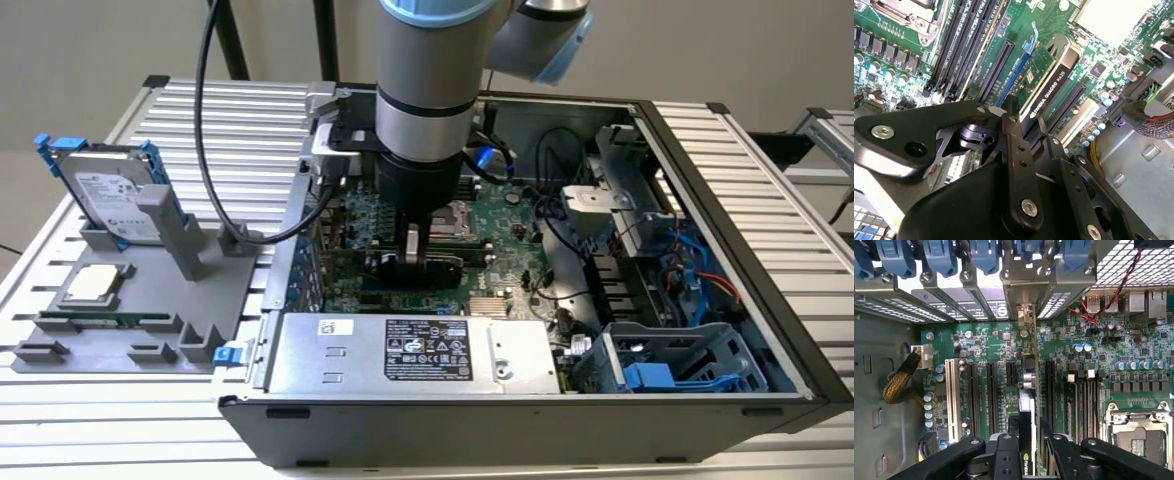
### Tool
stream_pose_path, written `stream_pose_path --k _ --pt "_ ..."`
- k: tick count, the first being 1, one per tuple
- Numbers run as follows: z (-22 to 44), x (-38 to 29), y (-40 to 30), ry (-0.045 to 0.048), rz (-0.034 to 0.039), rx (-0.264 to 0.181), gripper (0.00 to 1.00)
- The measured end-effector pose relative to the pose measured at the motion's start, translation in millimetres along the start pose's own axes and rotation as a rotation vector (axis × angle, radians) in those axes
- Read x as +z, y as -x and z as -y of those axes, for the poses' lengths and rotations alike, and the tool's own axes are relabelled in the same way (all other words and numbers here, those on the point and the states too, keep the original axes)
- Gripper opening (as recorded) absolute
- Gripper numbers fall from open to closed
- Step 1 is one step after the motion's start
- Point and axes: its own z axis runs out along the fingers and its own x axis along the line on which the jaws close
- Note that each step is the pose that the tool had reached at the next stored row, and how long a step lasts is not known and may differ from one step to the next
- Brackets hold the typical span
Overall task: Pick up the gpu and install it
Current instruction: 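Insert the gpu into the slot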
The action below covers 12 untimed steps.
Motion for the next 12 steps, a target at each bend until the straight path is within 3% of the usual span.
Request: stream_pose_path --k 7,12 --pt "-0.6 8.0 -0.1 0.0004 -0.0005 0.000 0.00" --pt "-0.4 8.3 -0.1 0.0001 0.0000 0.000 0.00"
